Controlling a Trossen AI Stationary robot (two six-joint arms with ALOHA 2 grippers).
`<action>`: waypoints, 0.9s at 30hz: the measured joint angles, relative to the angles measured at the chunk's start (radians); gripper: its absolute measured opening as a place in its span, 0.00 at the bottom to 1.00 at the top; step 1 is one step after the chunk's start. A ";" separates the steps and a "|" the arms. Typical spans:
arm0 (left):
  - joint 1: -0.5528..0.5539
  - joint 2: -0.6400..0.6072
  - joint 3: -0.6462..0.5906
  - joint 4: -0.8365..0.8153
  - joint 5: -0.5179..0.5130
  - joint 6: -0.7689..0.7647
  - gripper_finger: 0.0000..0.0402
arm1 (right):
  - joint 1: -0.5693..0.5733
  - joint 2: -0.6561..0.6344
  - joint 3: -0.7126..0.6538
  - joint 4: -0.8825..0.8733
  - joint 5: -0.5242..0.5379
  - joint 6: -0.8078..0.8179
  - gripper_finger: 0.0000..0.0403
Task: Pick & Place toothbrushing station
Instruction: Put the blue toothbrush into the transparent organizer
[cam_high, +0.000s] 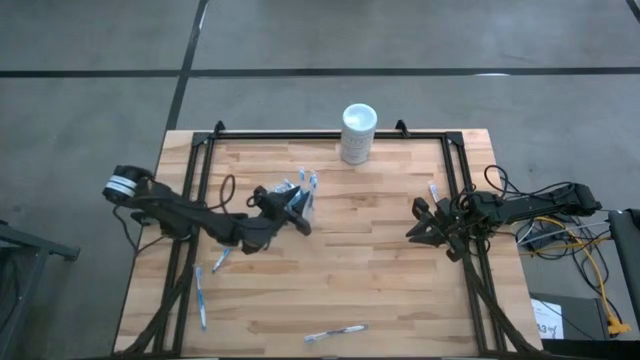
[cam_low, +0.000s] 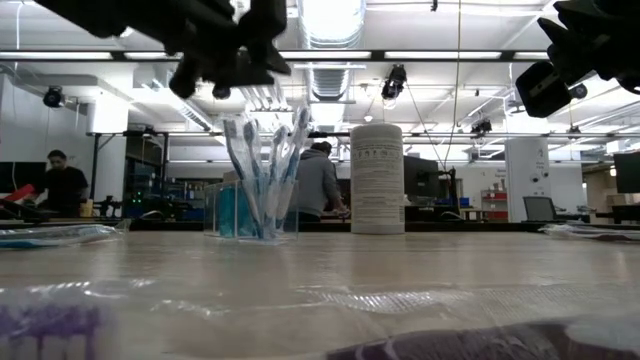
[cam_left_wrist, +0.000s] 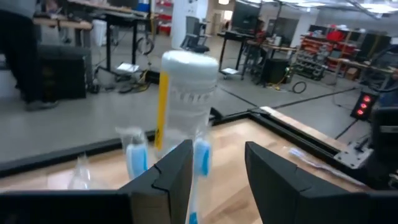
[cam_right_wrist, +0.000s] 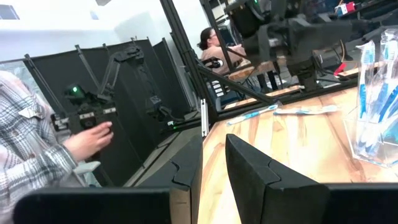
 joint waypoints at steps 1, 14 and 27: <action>-0.005 -0.019 0.000 -0.001 0.002 0.026 0.38 | 0.000 0.000 0.000 0.000 0.000 0.000 0.17; -0.063 -0.299 0.000 -0.271 0.001 0.038 0.38 | 0.000 0.000 0.000 0.000 0.000 0.000 0.17; -0.065 -0.521 -0.002 -1.049 0.254 -0.696 0.38 | 0.000 0.000 0.000 0.000 0.000 0.000 0.17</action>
